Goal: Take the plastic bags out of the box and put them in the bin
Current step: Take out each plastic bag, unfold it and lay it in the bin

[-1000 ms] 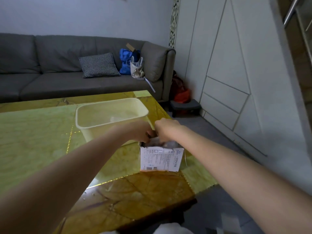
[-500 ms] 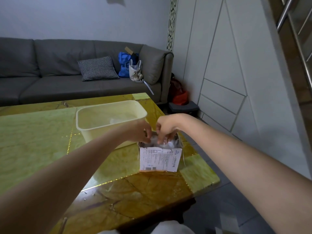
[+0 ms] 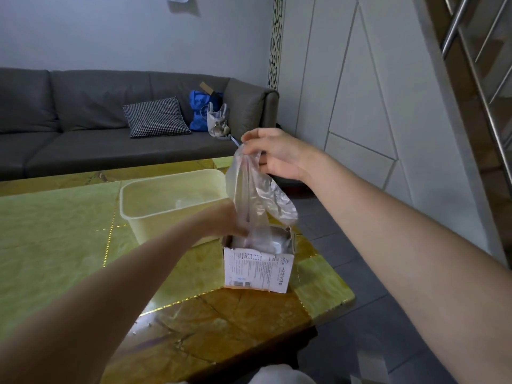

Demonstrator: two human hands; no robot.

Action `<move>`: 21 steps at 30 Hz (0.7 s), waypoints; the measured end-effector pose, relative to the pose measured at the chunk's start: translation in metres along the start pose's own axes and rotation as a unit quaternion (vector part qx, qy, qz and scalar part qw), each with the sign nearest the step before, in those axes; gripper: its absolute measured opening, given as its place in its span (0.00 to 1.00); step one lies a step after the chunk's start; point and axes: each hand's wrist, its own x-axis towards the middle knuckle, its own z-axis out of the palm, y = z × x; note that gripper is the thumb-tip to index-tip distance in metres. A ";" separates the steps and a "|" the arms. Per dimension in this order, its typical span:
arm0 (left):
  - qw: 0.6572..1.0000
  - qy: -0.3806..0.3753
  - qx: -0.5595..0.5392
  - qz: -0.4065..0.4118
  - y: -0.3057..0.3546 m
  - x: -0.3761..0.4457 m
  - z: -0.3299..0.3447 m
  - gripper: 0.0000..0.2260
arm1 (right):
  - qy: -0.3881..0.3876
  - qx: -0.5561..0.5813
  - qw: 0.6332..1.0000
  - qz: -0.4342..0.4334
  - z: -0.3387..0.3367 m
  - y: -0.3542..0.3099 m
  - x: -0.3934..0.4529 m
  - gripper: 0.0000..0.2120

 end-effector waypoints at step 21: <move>0.902 0.305 -0.303 -0.041 -0.038 -0.024 -0.105 0.06 | 0.148 0.048 0.987 -0.050 0.023 0.010 0.041 0.10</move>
